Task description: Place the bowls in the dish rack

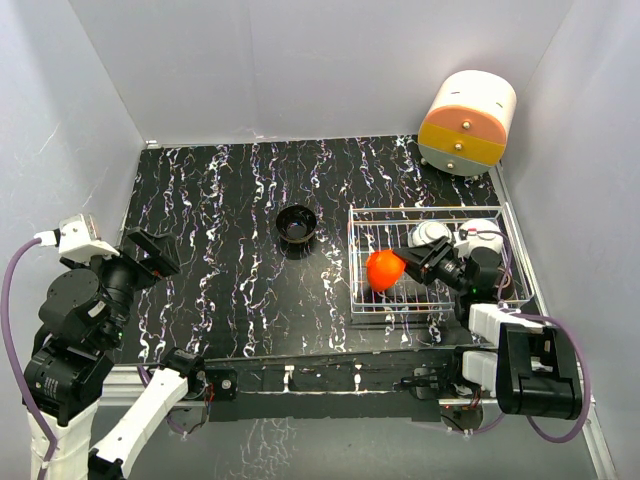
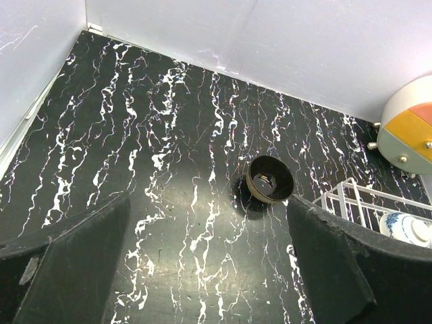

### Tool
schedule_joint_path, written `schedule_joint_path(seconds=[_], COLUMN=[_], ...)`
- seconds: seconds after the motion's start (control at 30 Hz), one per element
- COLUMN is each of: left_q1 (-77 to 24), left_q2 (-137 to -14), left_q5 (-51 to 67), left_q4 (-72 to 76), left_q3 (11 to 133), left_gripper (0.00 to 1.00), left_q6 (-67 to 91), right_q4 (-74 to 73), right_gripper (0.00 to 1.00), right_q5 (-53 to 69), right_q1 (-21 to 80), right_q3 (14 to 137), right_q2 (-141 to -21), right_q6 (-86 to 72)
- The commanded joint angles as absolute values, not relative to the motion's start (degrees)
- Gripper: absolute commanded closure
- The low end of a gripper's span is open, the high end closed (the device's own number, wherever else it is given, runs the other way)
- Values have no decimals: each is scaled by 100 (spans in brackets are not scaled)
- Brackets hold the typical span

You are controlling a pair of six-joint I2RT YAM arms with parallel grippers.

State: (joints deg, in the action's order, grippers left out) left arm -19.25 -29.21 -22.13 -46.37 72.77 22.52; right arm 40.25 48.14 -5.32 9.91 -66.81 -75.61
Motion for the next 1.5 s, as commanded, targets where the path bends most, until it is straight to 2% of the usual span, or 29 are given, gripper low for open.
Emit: schedule_joint_path(seconds=[0.0,0.27,0.8,1.23,1.47], left_q1=[-1942,-1943,-1943,-1942,-1942], left_q2=[-2960,-2962,-2909,-2961,-3005], left_q5=[-2295,-2268,-2206,-2092,-2051], left_q4=[-4619,-4566,-4502,-4354,-4287], left_q3=[7375,7316,7195,7059,6982], left_gripper=[3,3,3,3,3], left_q6=[2171,2186,2223,2289,2326], right_q4=[2706,776,-276,-1696,-2051], right_gripper=[63,56,52,49,49], right_q5=[4632,3739,3166,1809,2350], right_q1=[-654,-684,-681,-678,-438], right_q3=[1014,1642,1916,3194,3612], right_q2=[-6576,-5873,-5617,-5154,-4895], right_q6=[-6829,-5751,-5002,-3234,-2718])
